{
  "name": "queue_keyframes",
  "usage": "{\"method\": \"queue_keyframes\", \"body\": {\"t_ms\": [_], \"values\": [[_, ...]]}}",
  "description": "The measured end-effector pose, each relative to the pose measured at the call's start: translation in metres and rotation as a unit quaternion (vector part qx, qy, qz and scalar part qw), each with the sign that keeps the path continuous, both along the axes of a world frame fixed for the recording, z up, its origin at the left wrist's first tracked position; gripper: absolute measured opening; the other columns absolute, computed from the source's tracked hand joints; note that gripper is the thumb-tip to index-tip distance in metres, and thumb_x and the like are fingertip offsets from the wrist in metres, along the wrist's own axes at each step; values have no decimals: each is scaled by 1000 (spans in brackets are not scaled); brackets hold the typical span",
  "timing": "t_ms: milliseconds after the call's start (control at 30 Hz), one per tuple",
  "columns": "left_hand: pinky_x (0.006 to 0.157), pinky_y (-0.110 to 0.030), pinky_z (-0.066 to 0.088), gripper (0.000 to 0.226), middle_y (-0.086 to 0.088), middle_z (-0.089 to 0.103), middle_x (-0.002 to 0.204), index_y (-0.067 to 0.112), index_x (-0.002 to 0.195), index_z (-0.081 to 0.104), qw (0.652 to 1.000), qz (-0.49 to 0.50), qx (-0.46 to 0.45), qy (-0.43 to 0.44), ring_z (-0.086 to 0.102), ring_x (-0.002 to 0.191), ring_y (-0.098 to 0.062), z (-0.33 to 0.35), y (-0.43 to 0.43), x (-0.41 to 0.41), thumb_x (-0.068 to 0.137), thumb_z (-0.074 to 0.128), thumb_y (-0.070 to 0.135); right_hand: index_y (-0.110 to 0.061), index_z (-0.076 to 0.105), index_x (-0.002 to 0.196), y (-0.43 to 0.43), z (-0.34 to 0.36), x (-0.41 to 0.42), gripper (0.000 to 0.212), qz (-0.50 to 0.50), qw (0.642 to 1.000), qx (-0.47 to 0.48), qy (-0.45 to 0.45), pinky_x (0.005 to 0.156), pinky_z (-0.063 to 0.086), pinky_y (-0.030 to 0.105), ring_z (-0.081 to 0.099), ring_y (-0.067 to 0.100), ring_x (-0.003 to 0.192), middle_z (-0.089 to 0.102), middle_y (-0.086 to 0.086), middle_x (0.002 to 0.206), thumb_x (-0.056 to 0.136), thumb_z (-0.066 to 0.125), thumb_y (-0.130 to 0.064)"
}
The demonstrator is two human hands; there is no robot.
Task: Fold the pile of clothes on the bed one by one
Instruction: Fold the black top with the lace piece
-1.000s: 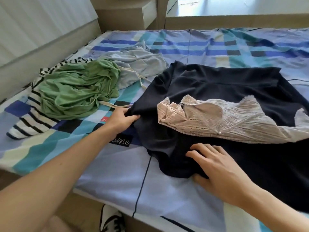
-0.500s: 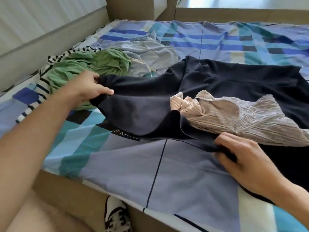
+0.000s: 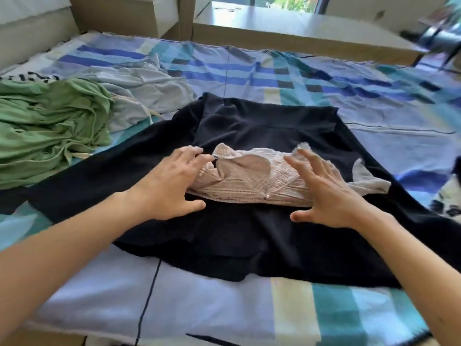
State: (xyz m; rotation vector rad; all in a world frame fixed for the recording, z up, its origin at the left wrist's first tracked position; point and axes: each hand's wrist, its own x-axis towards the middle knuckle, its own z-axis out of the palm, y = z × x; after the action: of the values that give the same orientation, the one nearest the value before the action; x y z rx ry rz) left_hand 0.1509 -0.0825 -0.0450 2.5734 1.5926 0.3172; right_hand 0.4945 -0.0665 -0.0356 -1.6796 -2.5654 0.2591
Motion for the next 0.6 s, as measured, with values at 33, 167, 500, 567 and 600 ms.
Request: {"method": "queue_keyframes", "body": {"t_ms": [33,167,500,567,600], "values": [[124,-38,20,106,-7,25,160,26,157,20,1000,-7,-8,26,16,151,-25,-5,7,11,72,77,55,-44,-2,156,7,-3,13,130,-24,1000,-14,-8,124,3,52,-6,18,153,-10,-6,164,61,86,-53],[125,-44,12,123,-12,15,164,32,160,-6,992,18,-66,106,25,149,-31,-19,32,33,73,78,54,-45,17,153,22,-14,36,118,-70,996,-58,-2,117,30,46,32,28,144,19,2,160,58,87,-53],[81,-43,54,76,13,67,122,48,138,45,991,-11,57,118,65,110,-24,24,47,29,75,48,7,-30,63,98,9,6,21,37,-42,997,66,22,75,51,40,66,29,94,70,-5,94,69,56,-9],[81,-42,54,76,12,68,120,45,138,49,991,-57,59,109,66,111,-23,43,45,16,72,50,8,-29,62,107,-3,23,19,40,-4,998,64,6,76,52,39,64,23,99,68,-10,102,70,55,-16],[79,-41,55,76,12,69,115,41,138,49,989,-80,58,110,66,109,-22,50,40,8,70,51,8,-28,61,109,-11,30,18,40,20,998,65,4,77,52,39,63,20,102,65,-13,105,71,53,-18]]}}
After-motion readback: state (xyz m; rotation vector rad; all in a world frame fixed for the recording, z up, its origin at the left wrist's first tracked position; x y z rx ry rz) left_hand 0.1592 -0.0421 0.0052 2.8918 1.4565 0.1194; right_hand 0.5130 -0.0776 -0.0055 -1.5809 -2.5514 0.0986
